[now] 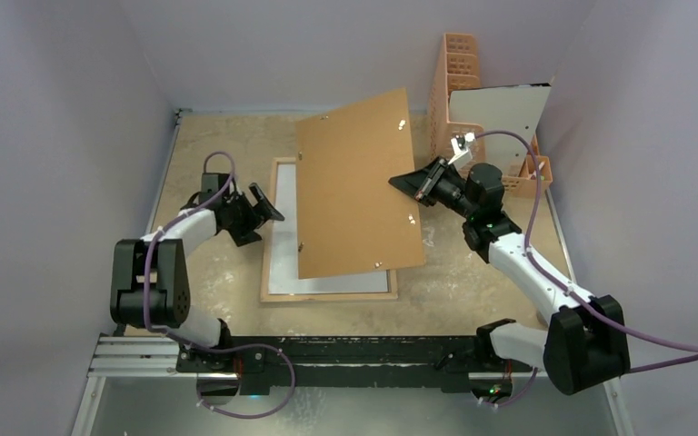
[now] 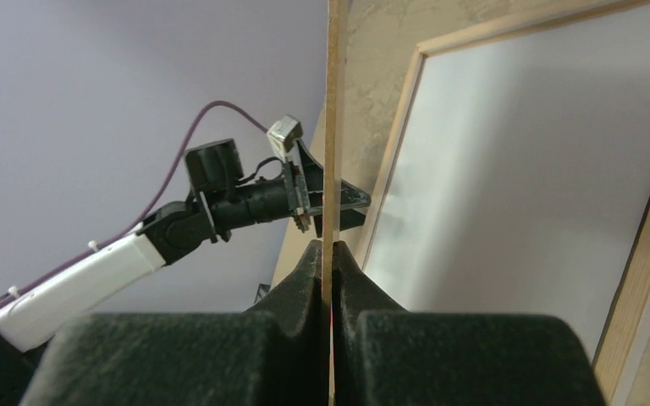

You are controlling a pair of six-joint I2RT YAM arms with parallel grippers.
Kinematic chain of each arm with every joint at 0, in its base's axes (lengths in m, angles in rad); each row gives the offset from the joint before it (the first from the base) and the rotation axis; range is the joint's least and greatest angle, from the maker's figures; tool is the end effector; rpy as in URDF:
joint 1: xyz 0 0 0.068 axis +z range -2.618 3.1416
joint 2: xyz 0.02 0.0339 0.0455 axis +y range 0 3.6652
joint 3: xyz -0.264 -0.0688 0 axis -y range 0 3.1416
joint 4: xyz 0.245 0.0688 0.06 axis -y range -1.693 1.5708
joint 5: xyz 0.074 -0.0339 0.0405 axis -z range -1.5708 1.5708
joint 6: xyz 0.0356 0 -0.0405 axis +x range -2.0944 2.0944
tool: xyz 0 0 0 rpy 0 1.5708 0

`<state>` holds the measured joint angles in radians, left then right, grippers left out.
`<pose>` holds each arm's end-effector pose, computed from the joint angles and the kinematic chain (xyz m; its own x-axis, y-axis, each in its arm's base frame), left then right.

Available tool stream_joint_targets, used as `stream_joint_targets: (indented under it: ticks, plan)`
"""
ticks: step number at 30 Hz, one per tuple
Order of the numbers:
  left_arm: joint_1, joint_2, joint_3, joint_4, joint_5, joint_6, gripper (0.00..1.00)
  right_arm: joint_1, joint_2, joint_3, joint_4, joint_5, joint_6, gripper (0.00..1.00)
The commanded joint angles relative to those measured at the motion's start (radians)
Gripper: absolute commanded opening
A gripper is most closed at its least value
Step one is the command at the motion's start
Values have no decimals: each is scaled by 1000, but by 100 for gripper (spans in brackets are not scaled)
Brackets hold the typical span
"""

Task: Put the photo into the frame
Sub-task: Move the photo frame to the center of the board, then place the photo frame item in the photo frame.

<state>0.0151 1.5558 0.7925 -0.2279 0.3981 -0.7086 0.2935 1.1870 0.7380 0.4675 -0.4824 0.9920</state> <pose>0.2932 -0.0094 0.1621 -0.7643 -0.6115 -0.2048 -0.3938 0.6940 -0.6027 0.2570 0.0949 0.3080 -0.5765 0.6005 -0.5541 -0.3979 0.3860 0.8323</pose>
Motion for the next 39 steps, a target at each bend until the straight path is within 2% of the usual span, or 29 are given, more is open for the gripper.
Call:
stream_joint_targets:
  ticks: [1, 5, 15, 20, 24, 29, 33, 39]
  plan:
    - [-7, -143, 5, -109, -179, -4, 88, 0, -13, 47, 60, -20, 44, 0]
    - [-7, -227, 18, -214, -280, 22, 89, 18, -1, 31, 67, -11, 68, 0]
    - [-7, -422, 23, -349, -432, 14, 85, 174, 88, 49, 152, 87, 155, 0]
    - [-7, -466, 20, -373, -490, 6, 83, 234, 132, 44, 91, 237, 266, 0]
    - [-7, -456, 14, -362, -456, 4, 82, 252, 173, 29, 110, 306, 333, 0]
    - [-7, -426, -6, -323, -376, 3, 82, 260, 180, -6, 185, 387, 337, 0]
    - [-7, -410, -13, -288, -327, 6, 80, 259, 210, -19, 258, 356, 288, 0]
    - [-7, -398, -24, -267, -308, 6, 78, 259, 288, 15, 257, 257, 253, 0]
